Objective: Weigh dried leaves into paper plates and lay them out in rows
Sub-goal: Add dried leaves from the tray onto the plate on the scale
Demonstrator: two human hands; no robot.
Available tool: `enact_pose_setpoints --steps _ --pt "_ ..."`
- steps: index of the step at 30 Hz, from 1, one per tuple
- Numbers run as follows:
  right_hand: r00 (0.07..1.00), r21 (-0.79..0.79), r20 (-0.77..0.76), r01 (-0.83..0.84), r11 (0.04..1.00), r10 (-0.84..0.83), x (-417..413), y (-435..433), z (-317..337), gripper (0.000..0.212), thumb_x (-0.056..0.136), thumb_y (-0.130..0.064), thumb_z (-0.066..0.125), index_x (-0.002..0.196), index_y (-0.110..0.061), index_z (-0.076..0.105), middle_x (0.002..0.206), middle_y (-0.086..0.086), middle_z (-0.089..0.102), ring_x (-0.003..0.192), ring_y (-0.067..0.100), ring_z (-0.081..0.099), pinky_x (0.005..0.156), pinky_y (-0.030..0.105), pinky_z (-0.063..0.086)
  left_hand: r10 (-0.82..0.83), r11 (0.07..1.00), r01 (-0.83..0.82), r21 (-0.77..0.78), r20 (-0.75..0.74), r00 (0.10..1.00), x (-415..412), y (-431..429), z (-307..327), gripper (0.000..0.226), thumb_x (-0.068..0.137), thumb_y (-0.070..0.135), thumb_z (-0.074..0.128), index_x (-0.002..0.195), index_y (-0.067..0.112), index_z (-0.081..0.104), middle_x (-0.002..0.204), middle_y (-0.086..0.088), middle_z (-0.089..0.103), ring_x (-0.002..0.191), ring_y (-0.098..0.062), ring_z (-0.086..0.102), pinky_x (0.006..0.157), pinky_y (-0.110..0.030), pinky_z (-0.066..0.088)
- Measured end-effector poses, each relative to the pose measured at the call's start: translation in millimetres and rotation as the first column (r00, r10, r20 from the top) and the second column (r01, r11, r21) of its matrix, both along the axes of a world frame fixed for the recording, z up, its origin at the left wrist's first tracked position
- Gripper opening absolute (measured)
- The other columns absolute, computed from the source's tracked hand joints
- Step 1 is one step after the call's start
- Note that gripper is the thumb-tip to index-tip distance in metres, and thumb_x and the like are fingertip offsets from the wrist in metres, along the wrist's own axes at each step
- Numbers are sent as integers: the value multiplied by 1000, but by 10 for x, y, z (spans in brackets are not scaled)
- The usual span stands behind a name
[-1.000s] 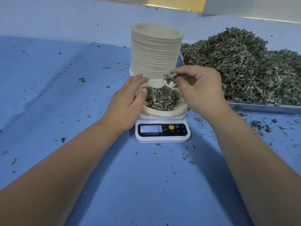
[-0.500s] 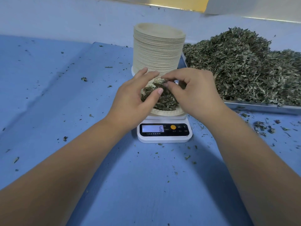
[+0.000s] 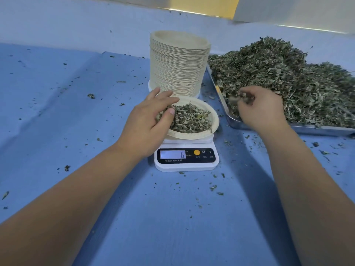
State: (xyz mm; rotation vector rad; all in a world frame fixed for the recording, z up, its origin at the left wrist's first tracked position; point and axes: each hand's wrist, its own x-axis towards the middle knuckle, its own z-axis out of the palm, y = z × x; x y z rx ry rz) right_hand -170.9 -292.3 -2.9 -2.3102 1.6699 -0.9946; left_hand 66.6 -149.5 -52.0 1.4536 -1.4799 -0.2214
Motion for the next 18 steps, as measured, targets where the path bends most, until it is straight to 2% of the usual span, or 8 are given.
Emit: enact_pose_setpoints --steps 2,4,6,7,9,11,15,18 --pt "994 71 -112 1 998 7 -7 4 -57 41 98 -17 54 138 -21 60 92 8 67 63 16 57 80 37 55 -4 999 3 35 31 1000 0 4 7 41 99 35 46 135 29 66 155 9 48 153 -3 22 118 -15 16" --pt "993 17 -106 -47 999 48 55 65 -45 38 98 -18 53 135 -21 62 76 -3 60 53 8 46 75 39 56 -20 997 15 70 72 997 3 11 13 39 101 34 46 134 31 66 159 9 43 154 -5 18 117 -12 12" --pt "986 -7 -20 -165 986 165 128 163 -1 34 97 -21 55 129 -25 66 85 -11 63 48 -1 47 69 28 51 -36 995 27 92 105 994 0 18 10 35 105 29 49 135 30 67 160 8 41 155 -6 16 118 -15 12" --pt "966 19 4 -260 965 260 158 218 20 35 96 -23 58 129 -29 65 100 -15 65 55 -12 51 71 21 46 -34 995 23 95 117 993 -3 19 6 35 105 28 49 136 29 65 160 8 41 155 -6 16 119 -17 12" --pt "886 150 54 -463 874 460 194 322 56 44 91 -24 62 133 -40 60 132 -21 52 97 -35 41 91 16 34 -7 996 -2 91 100 995 -6 17 10 40 106 28 48 145 29 57 160 11 40 153 -2 17 116 -9 11" --pt "799 293 172 -599 745 575 196 389 78 57 84 -23 60 133 -51 55 154 -22 35 138 -22 19 107 24 23 18 994 -23 106 39 999 8 19 18 43 108 27 49 150 32 50 158 17 37 148 8 16 109 -1 10" --pt "750 353 239 -659 664 617 203 393 40 70 83 -5 57 136 -50 51 158 -25 31 149 -10 4 114 28 11 -5 989 4 151 7 1000 35 27 22 40 107 28 49 147 29 54 160 -3 41 152 3 19 124 -31 22" --pt "767 356 238 -640 681 596 261 408 -15 71 83 -2 56 134 -52 52 159 -22 31 150 -7 2 114 29 11 -41 989 39 143 9 999 24 33 21 43 103 34 46 144 27 58 149 -6 56 152 2 21 125 -38 24"
